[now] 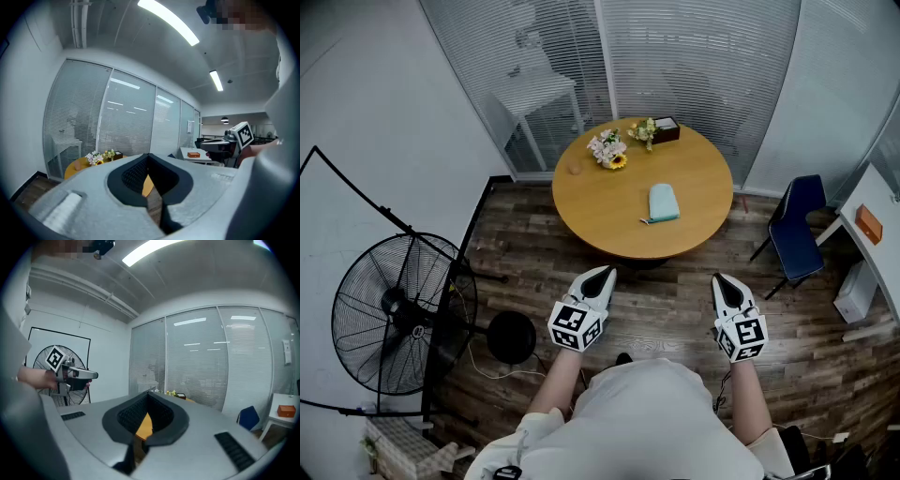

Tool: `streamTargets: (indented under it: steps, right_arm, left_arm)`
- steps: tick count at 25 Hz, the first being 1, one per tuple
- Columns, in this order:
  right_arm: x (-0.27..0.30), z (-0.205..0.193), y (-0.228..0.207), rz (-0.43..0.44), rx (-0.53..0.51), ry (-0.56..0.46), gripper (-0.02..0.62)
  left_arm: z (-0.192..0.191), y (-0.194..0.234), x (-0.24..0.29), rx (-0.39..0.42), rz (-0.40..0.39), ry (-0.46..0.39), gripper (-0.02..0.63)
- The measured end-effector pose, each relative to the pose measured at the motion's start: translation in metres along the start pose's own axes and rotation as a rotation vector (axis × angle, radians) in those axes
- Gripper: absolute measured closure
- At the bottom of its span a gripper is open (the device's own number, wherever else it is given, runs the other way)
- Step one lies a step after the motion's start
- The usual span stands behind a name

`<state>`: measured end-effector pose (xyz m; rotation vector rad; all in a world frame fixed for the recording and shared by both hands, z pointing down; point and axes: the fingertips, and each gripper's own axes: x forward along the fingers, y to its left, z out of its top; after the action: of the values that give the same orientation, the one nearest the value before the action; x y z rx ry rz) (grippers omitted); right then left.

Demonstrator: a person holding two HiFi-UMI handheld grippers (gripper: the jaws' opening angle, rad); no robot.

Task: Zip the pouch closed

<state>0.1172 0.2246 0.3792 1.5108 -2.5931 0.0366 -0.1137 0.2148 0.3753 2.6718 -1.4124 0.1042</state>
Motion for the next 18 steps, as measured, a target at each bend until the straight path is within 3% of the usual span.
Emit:
streamTargets:
  steps: [18]
  right_arm:
    - [0.006, 0.002, 0.009, 0.056, 0.024, -0.008, 0.592]
  left_arm:
    - [-0.001, -0.014, 0.005, 0.024, -0.040, 0.011, 0.586]
